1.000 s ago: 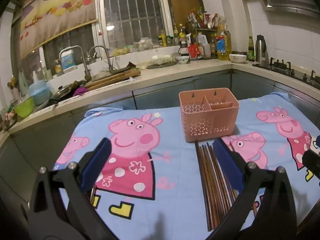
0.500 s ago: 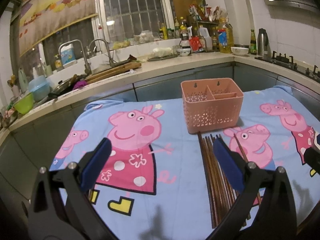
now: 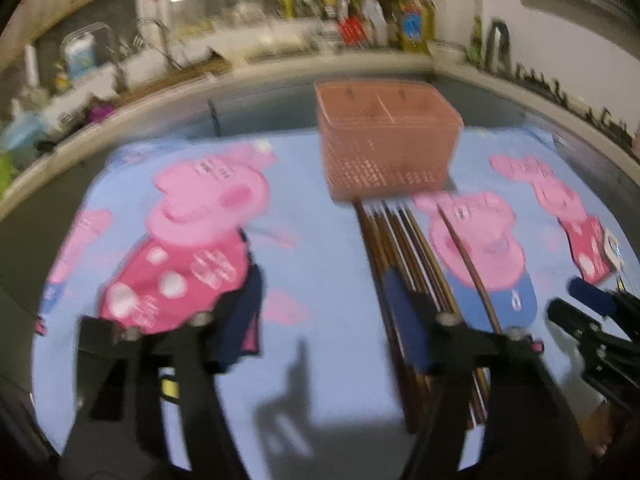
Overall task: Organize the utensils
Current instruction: 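Close the right tool on one chopstick while the left tool grasps another chopstick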
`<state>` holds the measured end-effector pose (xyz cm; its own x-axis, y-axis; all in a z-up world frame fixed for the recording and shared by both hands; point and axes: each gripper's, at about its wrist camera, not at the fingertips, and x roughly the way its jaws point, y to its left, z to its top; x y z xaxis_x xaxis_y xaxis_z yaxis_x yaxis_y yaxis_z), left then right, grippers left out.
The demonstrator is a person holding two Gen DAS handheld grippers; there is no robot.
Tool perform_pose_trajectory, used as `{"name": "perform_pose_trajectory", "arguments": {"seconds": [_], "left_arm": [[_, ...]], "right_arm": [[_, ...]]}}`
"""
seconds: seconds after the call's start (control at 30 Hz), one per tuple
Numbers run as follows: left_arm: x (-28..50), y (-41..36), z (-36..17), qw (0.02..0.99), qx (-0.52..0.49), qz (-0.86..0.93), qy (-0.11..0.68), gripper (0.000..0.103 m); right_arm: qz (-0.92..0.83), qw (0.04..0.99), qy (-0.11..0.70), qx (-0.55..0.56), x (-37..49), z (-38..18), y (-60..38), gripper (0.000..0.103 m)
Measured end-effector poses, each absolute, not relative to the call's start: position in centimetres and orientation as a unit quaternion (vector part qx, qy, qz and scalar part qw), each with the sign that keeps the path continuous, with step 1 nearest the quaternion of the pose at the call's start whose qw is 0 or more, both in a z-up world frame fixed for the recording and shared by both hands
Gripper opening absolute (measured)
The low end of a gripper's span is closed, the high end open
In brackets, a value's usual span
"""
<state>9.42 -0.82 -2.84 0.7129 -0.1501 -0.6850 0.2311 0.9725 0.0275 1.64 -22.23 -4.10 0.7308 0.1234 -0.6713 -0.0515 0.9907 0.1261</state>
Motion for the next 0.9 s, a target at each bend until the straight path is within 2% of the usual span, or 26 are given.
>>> {"name": "perform_pose_trajectory", "arguments": {"seconds": [0.17,0.27,0.43,0.67,0.9], "left_arm": [[10.7,-2.0,-5.5,0.896,0.031,-0.155,0.416,0.034],[11.5,-2.8,-6.8,0.889,0.041,-0.155,0.429,0.029],[12.4,-3.2,-8.8,0.875,0.038,-0.163,0.454,0.029],[12.7,-2.3,-9.0,0.876,0.033,-0.163,0.453,0.029],[12.9,-4.0,-9.1,0.88,0.078,-0.144,0.446,0.028]], "right_arm": [[0.06,0.918,0.391,0.022,2.6,-6.2,-21.0,0.007],[0.066,0.913,0.403,0.004,3.1,-7.1,-20.3,0.007],[0.061,0.904,0.422,-0.019,3.8,-8.5,-20.0,0.007],[0.029,0.909,0.413,-0.034,3.9,-8.8,-21.3,0.007],[0.036,0.911,0.409,-0.052,4.5,-8.7,-20.5,0.007]]}}
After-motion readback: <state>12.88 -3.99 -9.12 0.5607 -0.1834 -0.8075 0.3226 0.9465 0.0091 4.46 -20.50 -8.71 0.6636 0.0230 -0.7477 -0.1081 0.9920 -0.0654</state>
